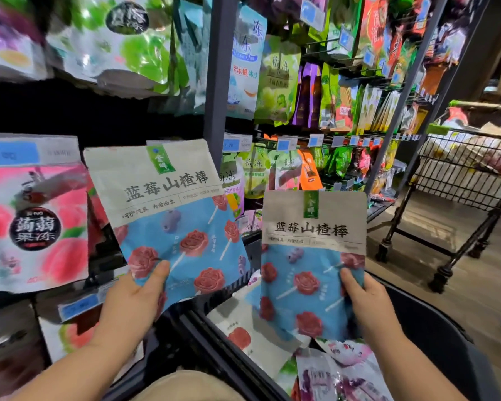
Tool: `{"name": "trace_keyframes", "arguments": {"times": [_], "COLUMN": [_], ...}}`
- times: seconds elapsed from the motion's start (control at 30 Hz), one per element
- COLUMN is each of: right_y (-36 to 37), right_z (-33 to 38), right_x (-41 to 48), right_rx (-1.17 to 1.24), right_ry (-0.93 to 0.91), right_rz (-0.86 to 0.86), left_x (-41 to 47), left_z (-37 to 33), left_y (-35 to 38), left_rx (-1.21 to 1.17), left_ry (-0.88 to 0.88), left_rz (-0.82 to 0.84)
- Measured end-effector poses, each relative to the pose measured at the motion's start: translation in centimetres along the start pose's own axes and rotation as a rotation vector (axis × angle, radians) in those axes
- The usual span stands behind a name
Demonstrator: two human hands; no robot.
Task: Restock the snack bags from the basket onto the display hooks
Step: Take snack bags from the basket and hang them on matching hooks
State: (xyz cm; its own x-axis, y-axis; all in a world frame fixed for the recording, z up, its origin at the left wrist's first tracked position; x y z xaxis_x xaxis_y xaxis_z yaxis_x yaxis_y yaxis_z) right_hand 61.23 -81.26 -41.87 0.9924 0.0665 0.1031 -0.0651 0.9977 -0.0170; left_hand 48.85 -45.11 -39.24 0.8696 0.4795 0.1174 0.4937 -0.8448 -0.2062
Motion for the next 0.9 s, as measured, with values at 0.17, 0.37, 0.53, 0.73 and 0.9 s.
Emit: {"name": "trace_keyframes", "arguments": {"times": [0.17,0.37,0.53,0.73,0.9], "right_y": [2.8,6.2,11.8,19.6,26.5], "right_z": [1.3,4.6,7.5,6.7,4.4], "right_x": [-0.3,-0.8,-1.2,-1.3,-1.5], "right_rx": [0.156,0.271,0.226,0.182,0.138], "right_ry": [0.04,0.04,-0.02,0.009,0.01], "right_rz": [0.044,0.105,0.29,0.427,0.515], "left_x": [-0.4,-1.3,-2.6,-5.1,-7.2], "left_z": [-0.3,-0.3,1.0,1.6,4.3], "left_y": [-2.6,-5.9,-9.4,-15.1,-21.1], "left_rx": [0.058,0.072,0.048,0.034,0.076], "left_ry": [0.044,0.065,-0.012,0.076,0.035], "left_rz": [-0.027,0.007,0.063,-0.007,-0.077]}}
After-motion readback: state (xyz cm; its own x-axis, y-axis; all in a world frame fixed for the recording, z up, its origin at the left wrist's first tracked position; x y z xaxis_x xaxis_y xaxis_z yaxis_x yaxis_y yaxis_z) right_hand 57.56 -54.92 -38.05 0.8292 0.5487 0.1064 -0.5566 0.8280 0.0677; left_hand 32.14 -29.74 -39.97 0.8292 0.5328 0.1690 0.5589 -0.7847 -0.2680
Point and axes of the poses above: each hand's wrist, its own x-axis towards the middle knuckle, its own y-axis out of the palm, z = x × y, the point moved 6 cm from there along x, towards the middle knuckle, and after that the axes turned 9 degrees about z, right-handed, at the moved point
